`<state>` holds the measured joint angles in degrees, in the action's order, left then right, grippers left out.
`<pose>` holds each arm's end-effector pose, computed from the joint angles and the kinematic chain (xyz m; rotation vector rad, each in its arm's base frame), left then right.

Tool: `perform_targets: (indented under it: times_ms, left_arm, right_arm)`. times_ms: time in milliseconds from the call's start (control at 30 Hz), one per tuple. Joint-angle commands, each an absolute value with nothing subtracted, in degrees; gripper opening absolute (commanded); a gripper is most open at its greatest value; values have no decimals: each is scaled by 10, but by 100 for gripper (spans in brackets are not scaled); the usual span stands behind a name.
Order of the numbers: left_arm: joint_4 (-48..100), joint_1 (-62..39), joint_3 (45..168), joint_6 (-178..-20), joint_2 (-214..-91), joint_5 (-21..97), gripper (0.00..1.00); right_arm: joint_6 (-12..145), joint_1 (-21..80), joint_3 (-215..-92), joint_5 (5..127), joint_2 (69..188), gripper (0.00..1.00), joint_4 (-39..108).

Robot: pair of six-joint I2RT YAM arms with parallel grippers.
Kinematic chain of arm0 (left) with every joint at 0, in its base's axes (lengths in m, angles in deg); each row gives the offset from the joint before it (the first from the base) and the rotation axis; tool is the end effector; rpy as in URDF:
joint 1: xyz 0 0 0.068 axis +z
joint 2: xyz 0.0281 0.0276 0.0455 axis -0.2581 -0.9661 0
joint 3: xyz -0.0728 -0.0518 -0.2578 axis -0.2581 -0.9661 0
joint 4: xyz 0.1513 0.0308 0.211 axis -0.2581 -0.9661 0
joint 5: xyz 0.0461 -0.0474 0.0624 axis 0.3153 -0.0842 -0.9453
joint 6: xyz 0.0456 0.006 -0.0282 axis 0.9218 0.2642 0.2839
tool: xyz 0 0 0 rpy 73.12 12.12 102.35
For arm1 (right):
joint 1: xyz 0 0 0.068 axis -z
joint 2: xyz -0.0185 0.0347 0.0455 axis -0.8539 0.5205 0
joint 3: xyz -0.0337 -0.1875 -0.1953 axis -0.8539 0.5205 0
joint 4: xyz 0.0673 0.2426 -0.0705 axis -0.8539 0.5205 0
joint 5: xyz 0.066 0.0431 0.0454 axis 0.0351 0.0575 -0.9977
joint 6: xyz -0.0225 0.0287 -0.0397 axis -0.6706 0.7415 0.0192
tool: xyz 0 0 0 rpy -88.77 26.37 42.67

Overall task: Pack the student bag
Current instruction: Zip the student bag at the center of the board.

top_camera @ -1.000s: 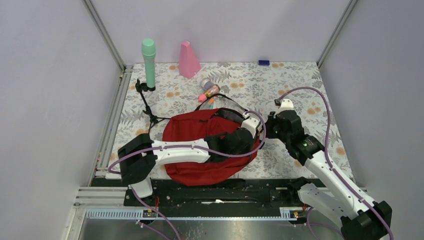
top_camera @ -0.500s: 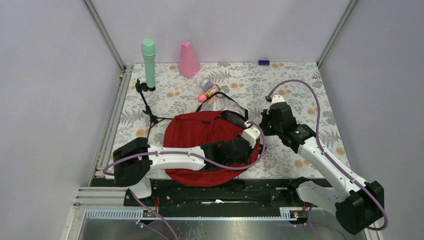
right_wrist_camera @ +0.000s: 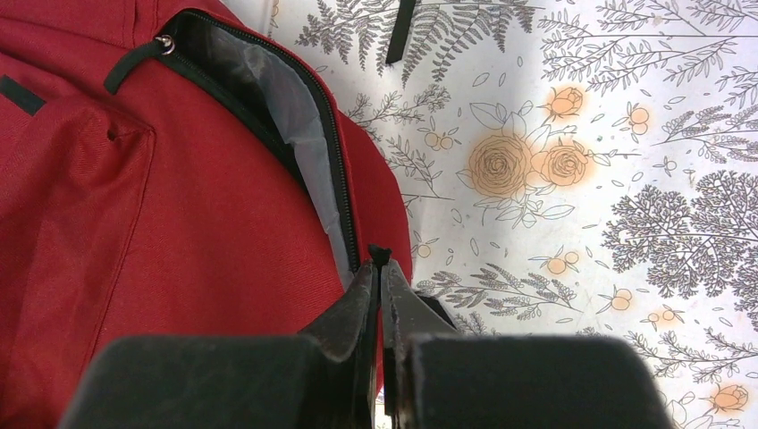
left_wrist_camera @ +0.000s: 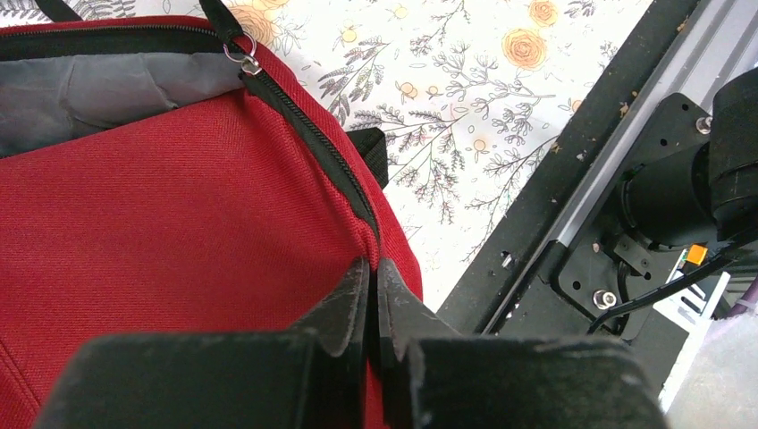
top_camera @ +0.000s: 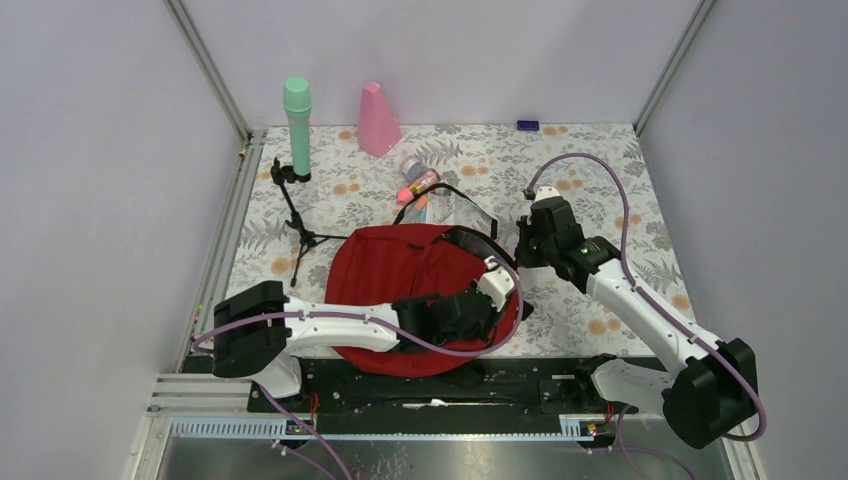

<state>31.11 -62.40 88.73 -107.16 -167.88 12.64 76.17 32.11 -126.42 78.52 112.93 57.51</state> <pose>0.0866 -0.3386 0.2290 0.8561 1.9594 -0.7347 0.2206 0.1066 0.2705 -0.1579 2.2799 0.2930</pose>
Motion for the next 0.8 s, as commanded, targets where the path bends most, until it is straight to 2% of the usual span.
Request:
perform_targets:
  times_ms: [0, 333, 667, 700, 733, 767]
  left_arm:
    - [295, -653, 863, -1071, -1650, 172, 0]
    - [295, -686, 824, -1054, -1621, 176, 0]
    - [287, -715, 791, -1075, -1602, 189, 0]
    - [282, -715, 796, -1084, -1600, 179, 3]
    - [274, -714, 806, -1096, -1598, 166, 13]
    - [264, -714, 819, -1105, -1595, 151, 29]
  right_arm:
    - [739, 333, -1310, 840, 1141, 0, 520]
    - [733, 334, -1319, 826, 1189, 0, 482]
    - [736, 334, -1336, 756, 1197, 0, 461]
    - [738, 333, -1331, 739, 1190, 0, 456]
    - [742, 333, -1323, 713, 1178, 0, 451]
    - [746, 333, -1314, 697, 1165, 0, 446]
